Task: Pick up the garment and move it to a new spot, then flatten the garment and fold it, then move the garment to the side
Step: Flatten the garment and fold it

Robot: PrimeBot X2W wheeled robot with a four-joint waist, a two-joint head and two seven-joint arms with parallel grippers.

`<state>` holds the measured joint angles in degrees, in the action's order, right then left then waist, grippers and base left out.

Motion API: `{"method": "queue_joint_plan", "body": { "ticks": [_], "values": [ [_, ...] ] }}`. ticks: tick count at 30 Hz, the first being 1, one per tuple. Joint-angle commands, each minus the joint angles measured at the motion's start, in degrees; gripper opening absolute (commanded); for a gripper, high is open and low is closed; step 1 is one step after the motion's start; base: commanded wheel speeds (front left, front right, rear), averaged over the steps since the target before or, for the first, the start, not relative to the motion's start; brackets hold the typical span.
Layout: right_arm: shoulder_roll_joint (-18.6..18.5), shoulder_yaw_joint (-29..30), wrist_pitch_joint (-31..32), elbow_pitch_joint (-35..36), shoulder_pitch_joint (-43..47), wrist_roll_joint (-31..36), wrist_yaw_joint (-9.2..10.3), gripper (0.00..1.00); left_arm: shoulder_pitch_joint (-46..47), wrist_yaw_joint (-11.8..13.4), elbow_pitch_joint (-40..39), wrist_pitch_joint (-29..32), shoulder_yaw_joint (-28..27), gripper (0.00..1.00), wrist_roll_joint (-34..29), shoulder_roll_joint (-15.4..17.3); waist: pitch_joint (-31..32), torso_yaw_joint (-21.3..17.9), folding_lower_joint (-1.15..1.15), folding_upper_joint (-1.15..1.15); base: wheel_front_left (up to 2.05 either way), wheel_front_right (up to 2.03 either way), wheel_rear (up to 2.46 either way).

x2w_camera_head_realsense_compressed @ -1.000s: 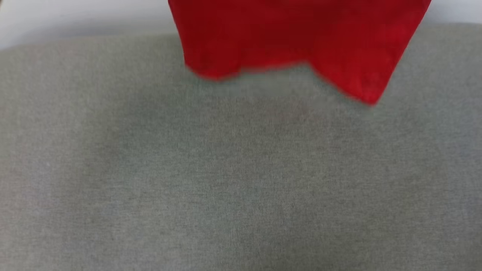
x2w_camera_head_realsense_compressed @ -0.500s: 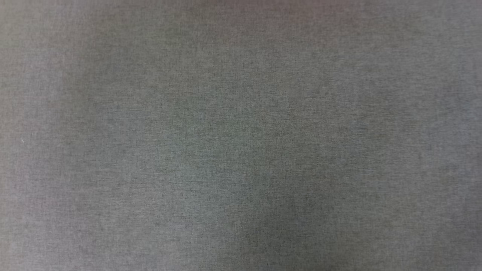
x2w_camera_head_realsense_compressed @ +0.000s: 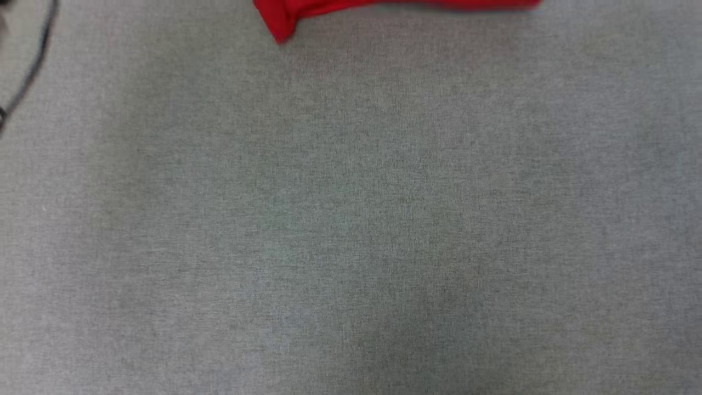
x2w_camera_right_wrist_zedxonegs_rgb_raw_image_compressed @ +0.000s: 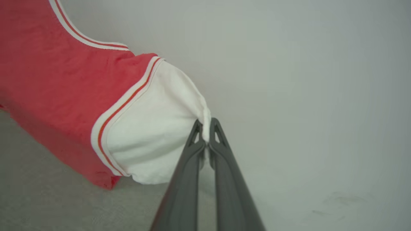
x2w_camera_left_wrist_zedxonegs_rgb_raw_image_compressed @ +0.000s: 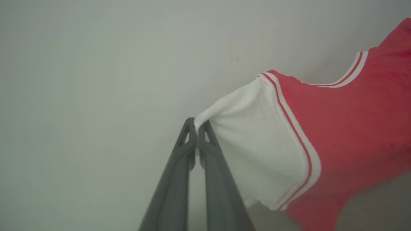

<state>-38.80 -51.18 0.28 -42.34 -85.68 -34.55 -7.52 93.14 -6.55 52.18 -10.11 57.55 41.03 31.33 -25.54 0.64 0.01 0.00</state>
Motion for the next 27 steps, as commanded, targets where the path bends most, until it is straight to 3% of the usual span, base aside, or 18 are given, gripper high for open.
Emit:
{"method": "queue_joint_plan", "body": {
  "ticks": [1, 10, 19, 27],
  "values": [
    [-0.4, -1.3, -0.7, 0.8, 2.5, -0.6, 0.06, 0.0, -2.9, 0.0, -0.1, -0.8, -0.1, 0.0, 0.7, 0.4, 1.2, 0.0, -0.01, 0.0, 0.0, 0.0, 0.0],
    [-3.2, -6.0, -5.1, 8.0, 21.3, -5.9, 0.06, 0.0, -28.0, 3.1, -6.9, -4.2, 0.0, 0.0, 6.1, 3.5, 7.0, 0.0, -0.01, 0.0, 0.0, 0.0, 0.0],
    [-5.7, -6.3, -6.2, 12.2, 39.6, -8.0, 0.06, 0.0, -53.0, 10.2, -20.7, -4.7, 1.0, 0.0, 11.4, 9.0, 13.1, -0.6, -0.01, 0.0, 0.0, 0.0, 0.0],
    [-8.3, -1.0, -5.5, 15.5, 57.8, -9.2, 0.06, 0.0, -70.5, 15.9, -29.9, -3.9, 2.9, 0.0, 16.8, 13.8, 20.2, -0.8, -0.01, 0.0, 0.0, 0.0, 0.0]
  ]
}}
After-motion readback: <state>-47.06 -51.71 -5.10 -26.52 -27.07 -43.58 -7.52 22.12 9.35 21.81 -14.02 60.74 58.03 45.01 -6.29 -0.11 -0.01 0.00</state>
